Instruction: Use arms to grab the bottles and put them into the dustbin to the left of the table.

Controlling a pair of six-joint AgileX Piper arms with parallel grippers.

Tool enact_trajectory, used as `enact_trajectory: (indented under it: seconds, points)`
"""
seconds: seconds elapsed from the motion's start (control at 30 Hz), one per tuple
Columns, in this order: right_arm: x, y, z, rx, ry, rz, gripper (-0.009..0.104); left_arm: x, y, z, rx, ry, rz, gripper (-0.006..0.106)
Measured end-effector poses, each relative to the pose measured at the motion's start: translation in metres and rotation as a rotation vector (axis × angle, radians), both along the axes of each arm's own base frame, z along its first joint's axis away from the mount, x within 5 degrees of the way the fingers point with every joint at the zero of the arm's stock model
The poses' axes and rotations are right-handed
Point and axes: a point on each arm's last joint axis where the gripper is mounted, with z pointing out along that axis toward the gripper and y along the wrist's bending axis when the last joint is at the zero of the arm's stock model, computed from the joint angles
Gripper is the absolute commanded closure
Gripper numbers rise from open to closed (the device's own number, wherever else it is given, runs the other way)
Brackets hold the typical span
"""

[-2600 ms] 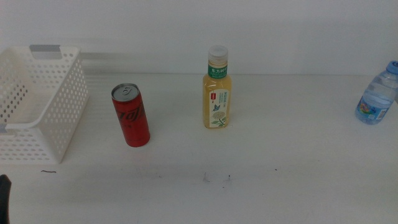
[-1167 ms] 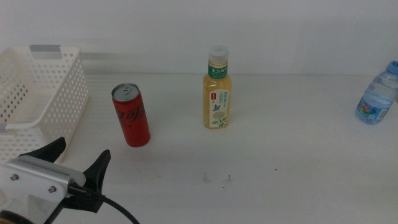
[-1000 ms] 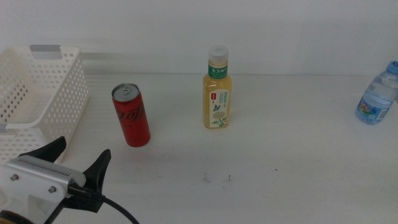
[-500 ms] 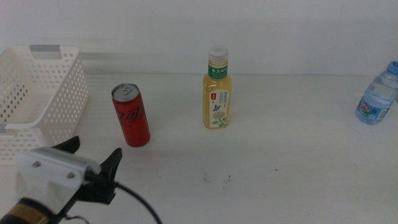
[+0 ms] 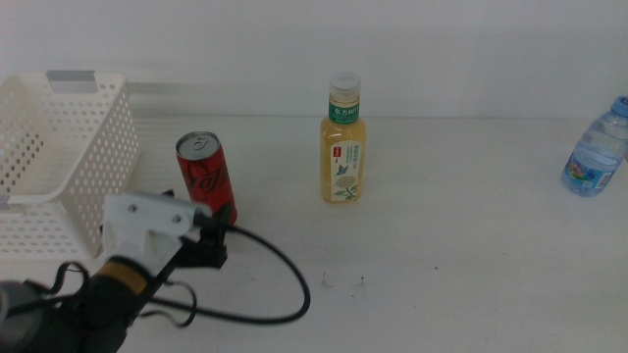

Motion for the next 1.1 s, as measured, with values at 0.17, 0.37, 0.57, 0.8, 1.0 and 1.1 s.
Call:
enact_trajectory:
  seconds: [0.17,0.37,0.57,0.8,1.0,1.1]
  points:
    - [0.000,0.000,0.000,0.000,0.000,0.000,0.004,0.028,-0.004,0.002,-0.007,-0.037,0.002,0.007]
    - [0.000,0.000,0.000,0.000,0.000,0.000,0.004,0.065,-0.004,-0.008,0.004,-0.027,-0.017,0.007]
    - [0.000,0.000,0.000,0.000,0.000,0.000,0.004,0.085,-0.010,-0.021,0.010,-0.012,-0.032,0.011]
    - [0.000,0.000,0.000,0.000,0.000,0.000,0.004,0.089,-0.012,-0.028,0.013,0.013,-0.050,0.066]
    - [0.000,0.000,0.000,0.000,0.000,0.000,0.004,0.064,-0.008,-0.006,0.032,0.106,-0.072,0.091]
    - [0.000,0.000,0.000,0.000,0.000,0.000,0.004,0.050,-0.004,0.027,0.014,0.185,-0.055,0.092]
